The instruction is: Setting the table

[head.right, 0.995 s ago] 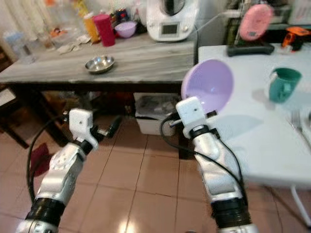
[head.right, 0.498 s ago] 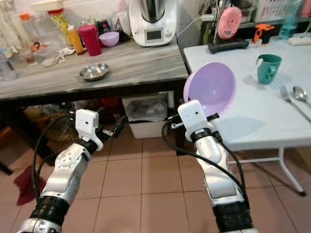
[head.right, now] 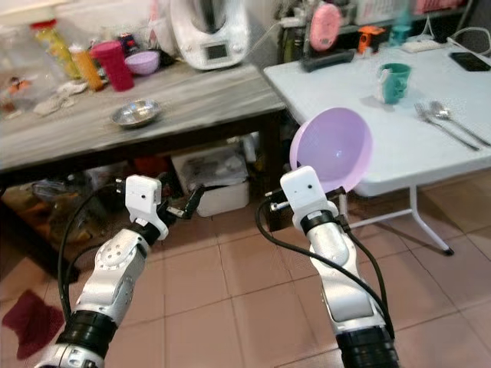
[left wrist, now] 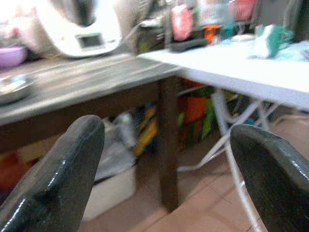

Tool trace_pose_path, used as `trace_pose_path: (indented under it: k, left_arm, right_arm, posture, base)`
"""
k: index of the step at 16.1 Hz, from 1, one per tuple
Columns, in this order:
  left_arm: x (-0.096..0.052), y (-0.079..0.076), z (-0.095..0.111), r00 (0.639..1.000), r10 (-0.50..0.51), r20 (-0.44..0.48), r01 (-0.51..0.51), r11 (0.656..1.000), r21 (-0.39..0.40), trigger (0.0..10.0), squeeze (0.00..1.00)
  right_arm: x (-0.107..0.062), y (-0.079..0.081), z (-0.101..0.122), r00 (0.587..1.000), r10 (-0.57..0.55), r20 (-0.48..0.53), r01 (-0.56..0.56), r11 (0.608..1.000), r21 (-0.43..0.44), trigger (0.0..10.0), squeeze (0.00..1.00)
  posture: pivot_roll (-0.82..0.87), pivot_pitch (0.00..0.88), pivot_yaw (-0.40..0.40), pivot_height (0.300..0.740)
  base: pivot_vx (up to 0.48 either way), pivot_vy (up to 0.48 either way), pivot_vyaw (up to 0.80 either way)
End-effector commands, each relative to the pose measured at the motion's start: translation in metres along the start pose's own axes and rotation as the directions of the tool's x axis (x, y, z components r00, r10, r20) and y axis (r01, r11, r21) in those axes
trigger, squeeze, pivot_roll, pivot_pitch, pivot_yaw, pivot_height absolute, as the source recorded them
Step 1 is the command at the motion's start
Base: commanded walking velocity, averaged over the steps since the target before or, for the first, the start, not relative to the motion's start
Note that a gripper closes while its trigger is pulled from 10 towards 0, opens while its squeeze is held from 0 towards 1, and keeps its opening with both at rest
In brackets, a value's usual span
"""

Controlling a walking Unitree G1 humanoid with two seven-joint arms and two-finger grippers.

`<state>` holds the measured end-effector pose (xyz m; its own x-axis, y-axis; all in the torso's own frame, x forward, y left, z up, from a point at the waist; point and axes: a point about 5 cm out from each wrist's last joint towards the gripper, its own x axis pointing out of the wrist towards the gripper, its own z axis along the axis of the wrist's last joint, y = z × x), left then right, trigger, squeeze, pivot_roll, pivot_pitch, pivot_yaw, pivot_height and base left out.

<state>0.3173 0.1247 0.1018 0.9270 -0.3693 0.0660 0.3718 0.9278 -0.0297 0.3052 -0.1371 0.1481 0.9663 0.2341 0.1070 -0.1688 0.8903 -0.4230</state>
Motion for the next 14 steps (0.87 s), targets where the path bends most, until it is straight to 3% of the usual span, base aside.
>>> trace_pose_path:
  k: [1,5,9,11,14]
  left_arm:
    - [-0.002,0.0088,-0.0003,0.999,0.041,-0.006,-0.041,0.999,0.016,10.0,0.0]
    - [-0.0005,0.0119,-0.0004,0.997,0.077,-0.008,-0.077,0.997,0.017,10.0,0.0]
    - [-0.0035,0.0108,-0.0007,0.997,0.077,0.004,-0.077,0.997,0.019,10.0,0.0]
    - [-0.0073,0.0073,-0.001,0.998,0.058,0.022,-0.057,0.998,-0.029,10.0,0.0]
    - [-0.0083,0.0058,-0.0013,0.999,0.047,0.025,-0.046,0.998,-0.04,10.0,0.0]
  right_arm:
    - [0.0023,0.0051,0.0116,0.998,0.018,0.055,-0.018,1.0,-0.004,10.0,0.0]
    - [0.0009,0.0018,0.0088,0.999,-0.004,0.046,0.004,1.0,0.003,10.0,0.0]
    - [-0.0003,-0.0002,0.0064,0.999,-0.031,0.035,0.03,0.999,0.024,10.0,0.0]
    - [-0.0036,0.0033,0.0051,0.999,-0.03,0.032,0.029,0.999,0.029,10.0,0.0]
    - [-0.0059,0.0065,0.0039,0.999,-0.023,0.034,0.022,0.999,0.03,10.0,0.0]
  posture:
    - [-0.26,0.0,0.123,0.74]
    - [-0.26,0.006,0.124,0.74]
    - [-0.25,0.011,0.117,0.74]
    - [-0.25,0.009,0.112,0.74]
    - [-0.24,0.01,0.117,0.74]
  base:
    - [0.0,0.465,0.0]
    - [0.0,0.32,0.76]
    - [0.0,0.0,0.0]
    - [0.0,0.0,0.0]
    - [0.295,0.0,0.14]
